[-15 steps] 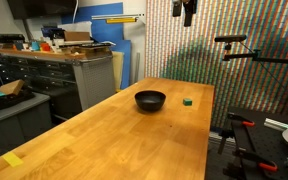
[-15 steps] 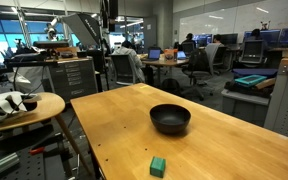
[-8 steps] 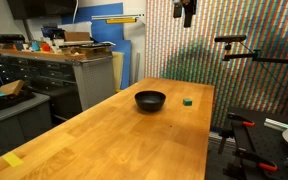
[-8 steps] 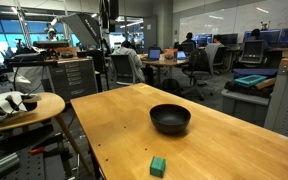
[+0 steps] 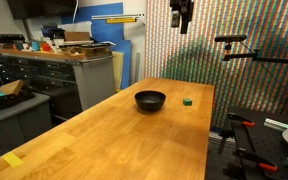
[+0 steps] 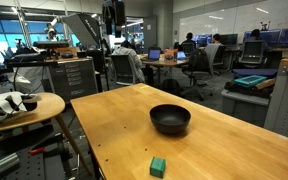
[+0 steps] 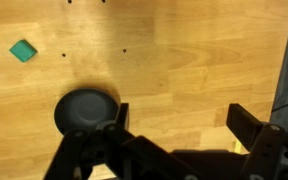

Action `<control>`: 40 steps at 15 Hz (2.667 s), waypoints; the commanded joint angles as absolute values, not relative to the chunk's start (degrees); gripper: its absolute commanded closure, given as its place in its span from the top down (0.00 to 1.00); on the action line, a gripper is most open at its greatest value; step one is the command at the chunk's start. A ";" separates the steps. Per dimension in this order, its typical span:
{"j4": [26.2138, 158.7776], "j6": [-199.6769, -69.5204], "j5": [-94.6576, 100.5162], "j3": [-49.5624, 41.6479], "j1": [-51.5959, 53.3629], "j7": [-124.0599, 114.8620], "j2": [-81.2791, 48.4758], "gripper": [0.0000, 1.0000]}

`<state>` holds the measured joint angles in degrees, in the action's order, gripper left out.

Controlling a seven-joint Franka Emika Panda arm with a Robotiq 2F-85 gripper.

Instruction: Pick up the green block from the table and put it in the black bowl

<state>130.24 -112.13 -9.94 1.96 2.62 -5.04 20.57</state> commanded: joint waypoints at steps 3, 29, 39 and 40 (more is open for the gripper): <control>135.25 -116.79 -5.39 -0.34 1.89 5.61 22.39 1.00; 158.28 -147.10 3.84 -15.95 -2.87 36.64 19.27 1.00; 158.38 -156.15 -5.46 -18.15 -2.51 52.12 7.46 1.00; 158.38 -157.18 -7.59 -17.95 -2.48 54.04 6.05 1.00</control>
